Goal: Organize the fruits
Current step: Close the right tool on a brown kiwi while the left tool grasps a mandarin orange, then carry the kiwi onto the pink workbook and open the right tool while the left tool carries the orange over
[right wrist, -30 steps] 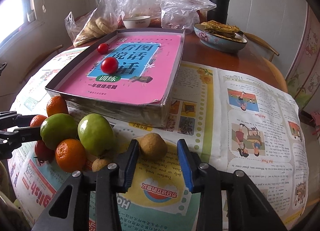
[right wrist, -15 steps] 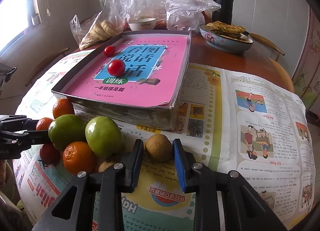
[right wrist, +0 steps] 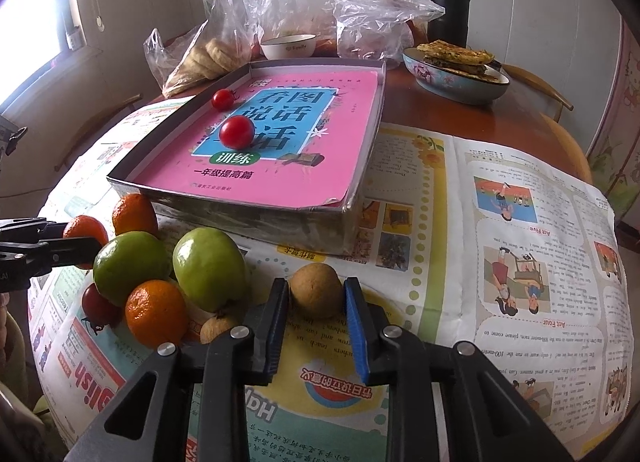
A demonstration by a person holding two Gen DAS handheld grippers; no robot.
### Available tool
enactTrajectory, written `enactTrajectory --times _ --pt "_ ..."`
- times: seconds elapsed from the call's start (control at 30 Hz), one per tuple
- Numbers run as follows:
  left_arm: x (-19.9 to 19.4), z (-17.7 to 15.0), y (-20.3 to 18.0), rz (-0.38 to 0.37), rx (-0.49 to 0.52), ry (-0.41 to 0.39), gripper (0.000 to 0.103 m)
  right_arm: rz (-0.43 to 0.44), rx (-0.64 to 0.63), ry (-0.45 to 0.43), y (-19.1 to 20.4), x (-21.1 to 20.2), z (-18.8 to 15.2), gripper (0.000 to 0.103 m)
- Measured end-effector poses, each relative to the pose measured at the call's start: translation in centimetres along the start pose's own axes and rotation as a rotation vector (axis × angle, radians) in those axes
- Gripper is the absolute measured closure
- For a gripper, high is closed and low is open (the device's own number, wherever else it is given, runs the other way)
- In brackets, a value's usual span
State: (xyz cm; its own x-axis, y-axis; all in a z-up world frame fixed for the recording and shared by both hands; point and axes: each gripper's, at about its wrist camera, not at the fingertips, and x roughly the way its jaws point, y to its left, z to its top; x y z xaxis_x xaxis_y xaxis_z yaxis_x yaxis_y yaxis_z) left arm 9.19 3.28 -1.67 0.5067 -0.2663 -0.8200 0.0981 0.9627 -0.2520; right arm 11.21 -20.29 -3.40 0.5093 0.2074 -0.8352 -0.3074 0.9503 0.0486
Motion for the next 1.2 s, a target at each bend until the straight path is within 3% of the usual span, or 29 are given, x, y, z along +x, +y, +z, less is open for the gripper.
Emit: enactTrajectory --times 0.5,1.2 --pt "-1.0 0.4 0.1 -0.002 -0.007 -0.028 0.059 0.032 0.011 -0.047 -0.3 -1.3 0.1 0.077" --pt "-2.1 3.1 -0.7 0.031 0.017 -0.095 0.059 0.065 -0.037 -0.144 1.8 -3.8 3.5 0.077"
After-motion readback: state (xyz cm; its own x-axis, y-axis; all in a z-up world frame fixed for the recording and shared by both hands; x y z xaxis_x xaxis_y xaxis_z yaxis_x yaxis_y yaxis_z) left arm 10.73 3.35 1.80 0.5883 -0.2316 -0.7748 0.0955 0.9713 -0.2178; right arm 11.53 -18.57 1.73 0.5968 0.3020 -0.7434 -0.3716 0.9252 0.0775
